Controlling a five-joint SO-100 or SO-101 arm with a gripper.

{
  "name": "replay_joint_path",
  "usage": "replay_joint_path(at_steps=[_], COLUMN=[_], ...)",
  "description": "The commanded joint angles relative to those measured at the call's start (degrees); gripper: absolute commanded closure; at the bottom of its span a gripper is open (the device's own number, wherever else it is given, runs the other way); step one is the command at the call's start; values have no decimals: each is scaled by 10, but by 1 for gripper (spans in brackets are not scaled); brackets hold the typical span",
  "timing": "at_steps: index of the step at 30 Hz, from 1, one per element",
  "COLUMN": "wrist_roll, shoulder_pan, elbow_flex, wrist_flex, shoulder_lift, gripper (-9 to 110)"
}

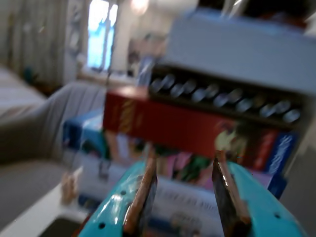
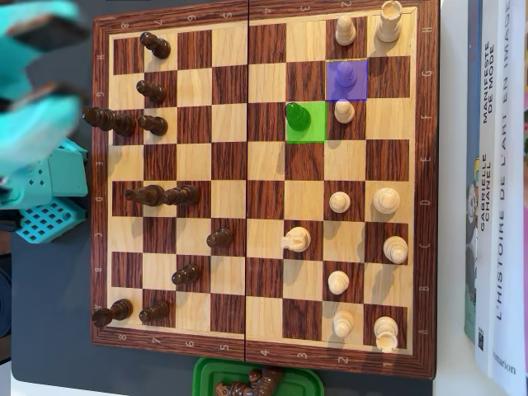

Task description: Play chess

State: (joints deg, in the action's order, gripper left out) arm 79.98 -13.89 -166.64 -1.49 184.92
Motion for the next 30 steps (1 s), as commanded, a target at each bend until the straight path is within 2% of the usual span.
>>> replay_joint_path(at_steps=[1,7,11,24,30], wrist_roll=[-2,-2,3,-2,-2], shoulder_pan=[-7,-8,-19,-18,-20], elbow_flex=[55,109,161,359,526], wrist_flex=[-87,-257,-345,-427,-541], shoulder_lift=[0,-6,-69,-412,-599], gripper=[85,85,85,85,85])
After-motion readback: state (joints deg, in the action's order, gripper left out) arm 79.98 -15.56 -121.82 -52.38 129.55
